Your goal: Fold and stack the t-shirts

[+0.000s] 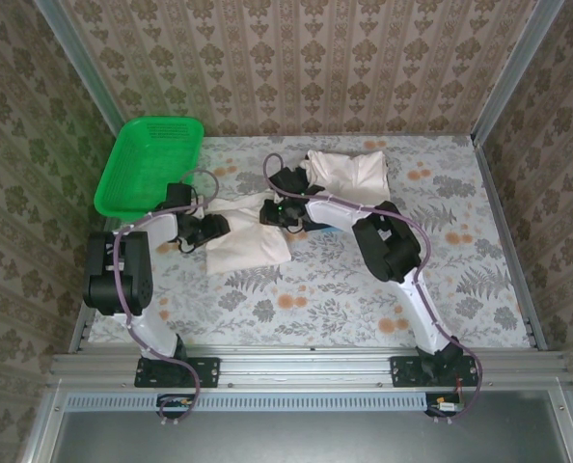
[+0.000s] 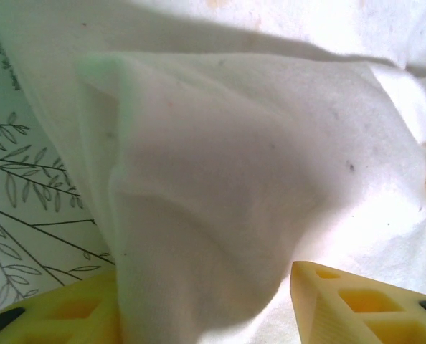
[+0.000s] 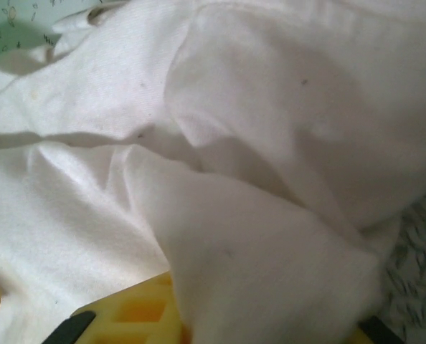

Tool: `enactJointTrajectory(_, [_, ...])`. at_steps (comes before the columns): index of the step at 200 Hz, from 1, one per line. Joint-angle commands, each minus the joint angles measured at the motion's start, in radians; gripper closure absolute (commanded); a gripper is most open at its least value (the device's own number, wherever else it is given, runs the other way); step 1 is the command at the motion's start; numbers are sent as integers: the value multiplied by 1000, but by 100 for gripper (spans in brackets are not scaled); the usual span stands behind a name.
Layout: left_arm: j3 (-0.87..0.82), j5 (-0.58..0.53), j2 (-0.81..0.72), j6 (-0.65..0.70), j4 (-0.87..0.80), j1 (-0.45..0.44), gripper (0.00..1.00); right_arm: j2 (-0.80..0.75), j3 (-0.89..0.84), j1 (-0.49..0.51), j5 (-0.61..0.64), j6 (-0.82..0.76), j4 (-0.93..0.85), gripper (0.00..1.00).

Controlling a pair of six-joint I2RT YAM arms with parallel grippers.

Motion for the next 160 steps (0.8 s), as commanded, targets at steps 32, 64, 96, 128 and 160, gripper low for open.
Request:
enactJointTrajectory(32, [9, 40, -35, 50, -80, 11, 28, -164, -158, 18, 26, 11, -5, 85])
enactJointTrajectory(64, [21, 49, 4, 71, -111, 3, 28, -169, -194, 19, 22, 19, 12, 90])
enactJointTrajectory(96, [9, 133, 35, 75, -101, -14, 40, -176, -192, 17, 11, 15, 19, 93])
enactJointTrajectory(128, [-23, 249, 14, 54, -45, -15, 56, -193, -149, 16, 11, -31, -8, 97])
enactJointTrajectory(160, [-16, 327, 33, 44, -24, -13, 73, -200, -142, 12, -1, -49, -5, 99])
